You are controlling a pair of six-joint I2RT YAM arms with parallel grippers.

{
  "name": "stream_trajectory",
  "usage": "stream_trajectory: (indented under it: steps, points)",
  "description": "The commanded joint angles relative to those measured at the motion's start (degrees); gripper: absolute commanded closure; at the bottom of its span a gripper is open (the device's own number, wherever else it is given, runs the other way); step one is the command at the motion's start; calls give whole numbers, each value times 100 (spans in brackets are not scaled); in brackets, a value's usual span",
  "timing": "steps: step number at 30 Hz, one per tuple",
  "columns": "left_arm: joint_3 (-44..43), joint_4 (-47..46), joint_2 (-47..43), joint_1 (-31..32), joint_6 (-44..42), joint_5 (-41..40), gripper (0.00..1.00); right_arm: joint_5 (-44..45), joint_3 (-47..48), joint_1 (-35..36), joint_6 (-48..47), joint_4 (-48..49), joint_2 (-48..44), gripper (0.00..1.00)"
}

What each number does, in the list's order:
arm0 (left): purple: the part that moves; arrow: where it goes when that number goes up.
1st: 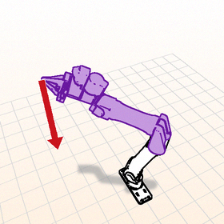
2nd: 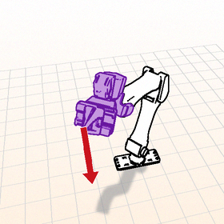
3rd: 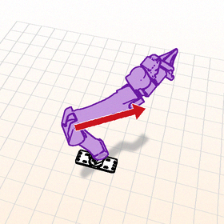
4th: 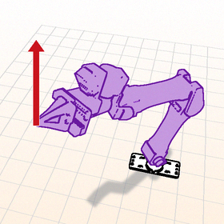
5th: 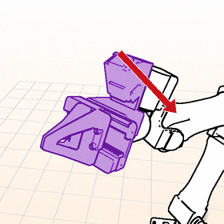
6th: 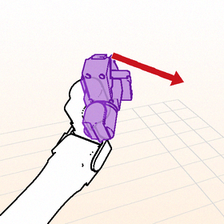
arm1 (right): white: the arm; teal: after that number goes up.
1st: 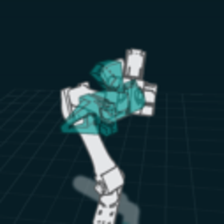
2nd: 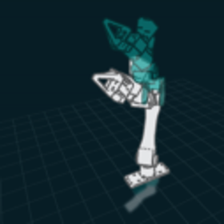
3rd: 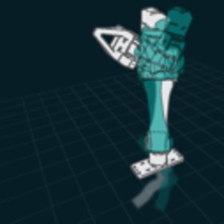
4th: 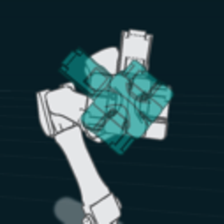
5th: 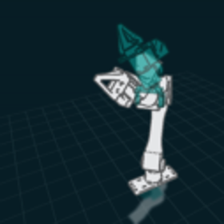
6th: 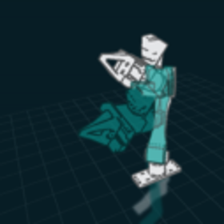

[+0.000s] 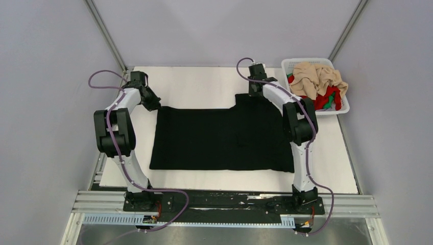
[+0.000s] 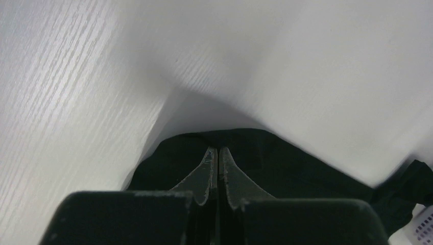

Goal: Fold and stack the t-shirts
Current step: Grab the side of the flattened tshirt furthest away from the robot with both arms, then fold the other side of the tshirt into a rectangle

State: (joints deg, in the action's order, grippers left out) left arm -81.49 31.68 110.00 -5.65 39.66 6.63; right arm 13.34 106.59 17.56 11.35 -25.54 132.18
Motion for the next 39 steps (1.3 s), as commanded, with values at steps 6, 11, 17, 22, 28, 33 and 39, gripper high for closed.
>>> stream_trajectory:
  steps: [6, 11, 17, 22, 28, 33, 39]
  points:
    - [824, -256, -1308, -1, -192, 229, 100, -25, -2103, 133, 376, 589, -2312, 100]
    - [1367, -256, -1888, -2, -183, 225, 100, 237, -3172, 336, 602, 588, -3346, 100]
    - [1880, -126, -2539, 2, -188, 87, 100, 533, -4068, 578, 863, 344, -4620, 100]
    - [2291, -101, -3079, -4, -165, 6, 100, 632, -4548, 700, 1091, -32, -5360, 100]
    - [2720, 45, -3394, -1, -173, -22, 100, 757, -5032, 909, 1347, -474, -5964, 100]
    - [2960, 159, -3699, -2, -181, -53, 100, 781, -5302, 998, 1624, -872, -6354, 100]
    - [3385, 337, -3983, -3, -145, -61, 100, 508, -5712, 1177, 1999, -1025, -6494, 100]
